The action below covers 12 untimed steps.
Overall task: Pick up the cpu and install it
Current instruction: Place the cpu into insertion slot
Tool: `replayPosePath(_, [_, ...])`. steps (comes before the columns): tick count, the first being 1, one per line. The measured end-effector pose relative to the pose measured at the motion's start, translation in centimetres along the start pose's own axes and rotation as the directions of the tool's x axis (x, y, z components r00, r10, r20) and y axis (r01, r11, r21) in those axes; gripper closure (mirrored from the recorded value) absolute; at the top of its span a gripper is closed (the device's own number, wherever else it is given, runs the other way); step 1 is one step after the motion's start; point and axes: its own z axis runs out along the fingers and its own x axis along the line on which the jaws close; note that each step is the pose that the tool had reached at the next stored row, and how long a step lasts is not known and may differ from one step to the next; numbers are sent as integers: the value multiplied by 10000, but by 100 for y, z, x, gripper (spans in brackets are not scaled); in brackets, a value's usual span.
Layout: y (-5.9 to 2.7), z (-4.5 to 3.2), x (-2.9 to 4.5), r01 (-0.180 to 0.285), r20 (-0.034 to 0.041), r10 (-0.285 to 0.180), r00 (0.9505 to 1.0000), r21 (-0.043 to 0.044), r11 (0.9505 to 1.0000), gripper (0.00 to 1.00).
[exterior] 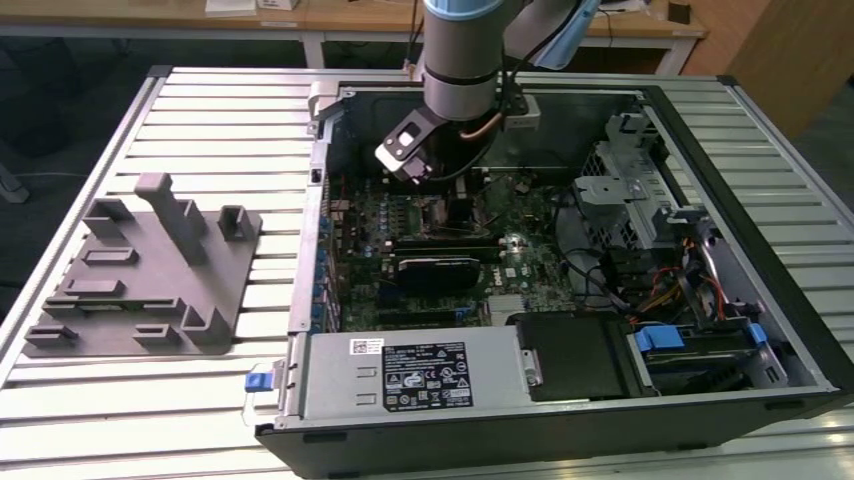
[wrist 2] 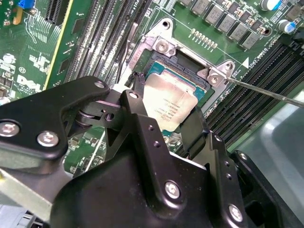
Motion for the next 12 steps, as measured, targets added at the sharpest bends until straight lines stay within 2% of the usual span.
replayPosePath(4, [-9, 7, 0, -5, -33, 5, 10000, 0, 10000, 46])
replayPosePath(12, [-11, 20, 0, -122, -24, 122, 9999, 5, 9999, 46])
